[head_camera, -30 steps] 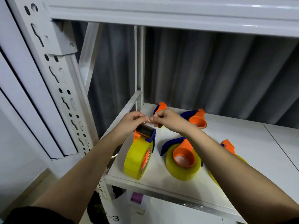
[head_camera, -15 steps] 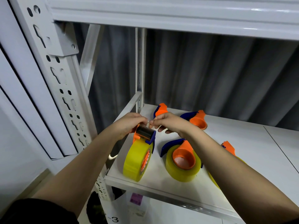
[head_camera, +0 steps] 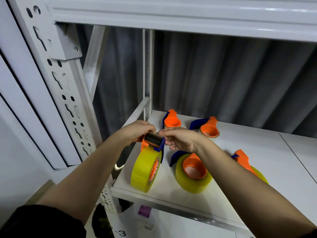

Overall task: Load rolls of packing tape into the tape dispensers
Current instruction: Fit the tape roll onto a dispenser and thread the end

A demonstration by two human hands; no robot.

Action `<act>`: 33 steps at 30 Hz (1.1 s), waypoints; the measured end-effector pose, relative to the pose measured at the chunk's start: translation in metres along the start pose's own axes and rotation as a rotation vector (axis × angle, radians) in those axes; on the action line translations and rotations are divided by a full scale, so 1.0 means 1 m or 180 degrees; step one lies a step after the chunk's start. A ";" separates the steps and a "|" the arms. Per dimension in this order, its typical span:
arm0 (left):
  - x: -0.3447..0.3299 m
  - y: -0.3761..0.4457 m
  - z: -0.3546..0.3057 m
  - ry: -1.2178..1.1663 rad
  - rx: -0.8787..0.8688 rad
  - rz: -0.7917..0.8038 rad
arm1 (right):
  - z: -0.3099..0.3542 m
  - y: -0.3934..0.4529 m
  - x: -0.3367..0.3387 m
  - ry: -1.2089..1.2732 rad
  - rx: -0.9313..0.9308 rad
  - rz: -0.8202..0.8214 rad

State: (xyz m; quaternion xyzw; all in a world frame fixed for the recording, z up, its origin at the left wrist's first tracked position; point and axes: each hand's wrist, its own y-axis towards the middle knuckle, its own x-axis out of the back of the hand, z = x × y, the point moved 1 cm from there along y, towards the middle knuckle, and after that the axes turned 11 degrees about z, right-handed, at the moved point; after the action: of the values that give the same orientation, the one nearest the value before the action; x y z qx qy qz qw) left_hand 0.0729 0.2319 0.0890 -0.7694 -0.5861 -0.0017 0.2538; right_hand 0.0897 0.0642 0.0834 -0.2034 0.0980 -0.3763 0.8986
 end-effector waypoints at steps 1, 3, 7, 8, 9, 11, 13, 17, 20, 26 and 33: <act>-0.001 0.000 0.001 0.0030 0.0080 0.0015 | -0.002 0.001 0.000 0.0057 -0.0027 0.0038; -0.001 -0.001 0.002 -0.0099 0.0196 0.0054 | -0.006 0.003 -0.001 0.0198 -0.0049 0.0147; -0.002 -0.001 0.005 -0.0328 0.0238 0.0020 | -0.009 0.007 -0.001 0.0517 0.0053 0.0186; -0.003 0.000 0.006 -0.0375 0.0223 -0.0026 | -0.010 0.008 -0.001 0.0550 0.0078 0.0167; -0.003 0.001 0.007 -0.0420 0.0206 -0.0075 | -0.010 0.009 -0.001 0.0558 0.0100 0.0168; -0.005 0.002 0.009 -0.0437 0.0134 -0.0165 | -0.012 0.011 0.000 0.0493 0.0139 0.0207; -0.008 0.003 0.010 -0.0267 0.0038 -0.0264 | -0.014 0.013 0.000 0.0416 0.0156 0.0235; -0.009 0.004 0.014 0.0005 -0.0141 -0.0400 | -0.015 0.014 -0.002 0.0312 0.0170 0.0262; -0.010 0.004 0.020 -0.0108 -0.0351 -0.0524 | -0.017 0.016 -0.003 0.0305 0.0191 0.0227; -0.028 -0.004 0.034 -0.0988 -0.0959 -0.0506 | -0.020 0.017 -0.001 0.0374 0.0189 0.0038; -0.037 -0.005 0.039 -0.1482 -0.0884 -0.0642 | -0.022 0.016 -0.005 0.0461 0.0169 -0.0133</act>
State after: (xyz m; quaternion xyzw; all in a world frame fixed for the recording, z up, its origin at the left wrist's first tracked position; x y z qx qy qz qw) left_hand 0.0452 0.2147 0.0453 -0.7143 -0.6964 0.0695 0.0032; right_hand 0.0891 0.0715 0.0566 -0.1536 0.1484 -0.4111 0.8862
